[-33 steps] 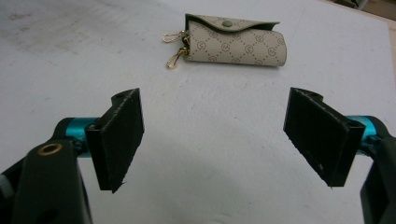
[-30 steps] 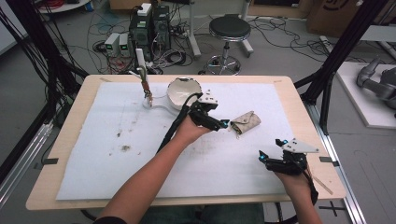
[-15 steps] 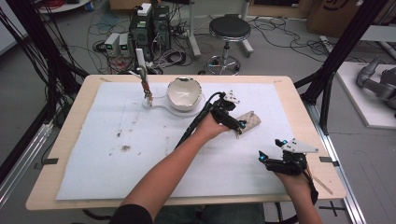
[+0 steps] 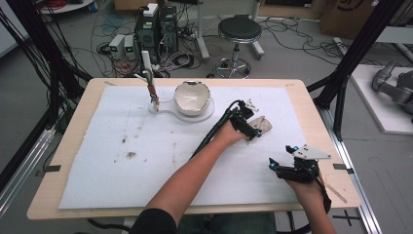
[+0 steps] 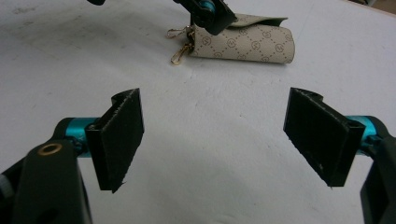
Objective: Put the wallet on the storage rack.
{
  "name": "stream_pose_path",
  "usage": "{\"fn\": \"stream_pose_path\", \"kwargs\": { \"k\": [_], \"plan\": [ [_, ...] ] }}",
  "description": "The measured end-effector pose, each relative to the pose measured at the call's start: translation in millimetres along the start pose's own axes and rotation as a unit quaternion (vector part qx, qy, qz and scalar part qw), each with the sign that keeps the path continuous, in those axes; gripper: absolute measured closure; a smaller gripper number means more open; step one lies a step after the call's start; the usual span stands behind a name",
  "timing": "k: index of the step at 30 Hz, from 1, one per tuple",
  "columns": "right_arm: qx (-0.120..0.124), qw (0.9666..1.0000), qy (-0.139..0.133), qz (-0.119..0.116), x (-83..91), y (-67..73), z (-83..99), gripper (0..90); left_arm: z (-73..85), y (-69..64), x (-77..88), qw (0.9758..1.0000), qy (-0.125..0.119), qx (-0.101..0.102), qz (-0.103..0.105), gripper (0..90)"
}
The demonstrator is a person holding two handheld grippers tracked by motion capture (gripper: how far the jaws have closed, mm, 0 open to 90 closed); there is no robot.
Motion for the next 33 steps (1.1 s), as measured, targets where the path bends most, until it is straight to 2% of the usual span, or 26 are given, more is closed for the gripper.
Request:
{"fn": "stream_pose_path", "kwargs": {
  "k": [4, 7, 13, 25, 30, 33],
  "plan": [
    [0.001, 1.0000, 0.001, -0.002, -0.7, 1.0, -0.3, 20.6, 6.7, 2.7, -6.4, 0.9998, 0.019, 0.003, 0.000, 18.0],
    [0.003, 1.0000, 0.002, -0.002, -1.4, 1.4, -0.2, 20.6, 8.6, 2.5, -9.7, 0.9997, 0.021, 0.009, 0.001, 18.0],
    [0.006, 1.0000, 0.006, -0.003, -3.1, 1.8, 0.0, 20.6, 15.3, -0.6, -19.0, 0.9988, 0.048, -0.006, -0.006, 17.9],
    [0.011, 0.9999, 0.011, -0.005, -4.8, 2.6, 1.0, 20.6, 16.3, -1.9, -18.8, 0.9990, 0.043, -0.006, -0.014, 19.5],
    [0.009, 0.9998, 0.014, -0.008, -5.3, 3.2, 1.5, 20.6, 16.7, -2.7, -14.9, 0.9991, 0.039, -0.004, -0.014, 30.6],
    [0.010, 0.9998, 0.014, -0.008, -6.3, 3.3, 1.5, 20.6, 16.1, -3.1, -13.7, 0.9990, 0.042, -0.008, -0.016, 33.1]
  ]
}}
Point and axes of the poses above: each handheld gripper's, and its own axes: x roughly backward along the jaws, z roughly out of its underside, y roughly to its left, the point moved 7 cm from there along -x, roughly forward along the jaws, and after that the axes turned 6 degrees about y, right-handed, at the moved point
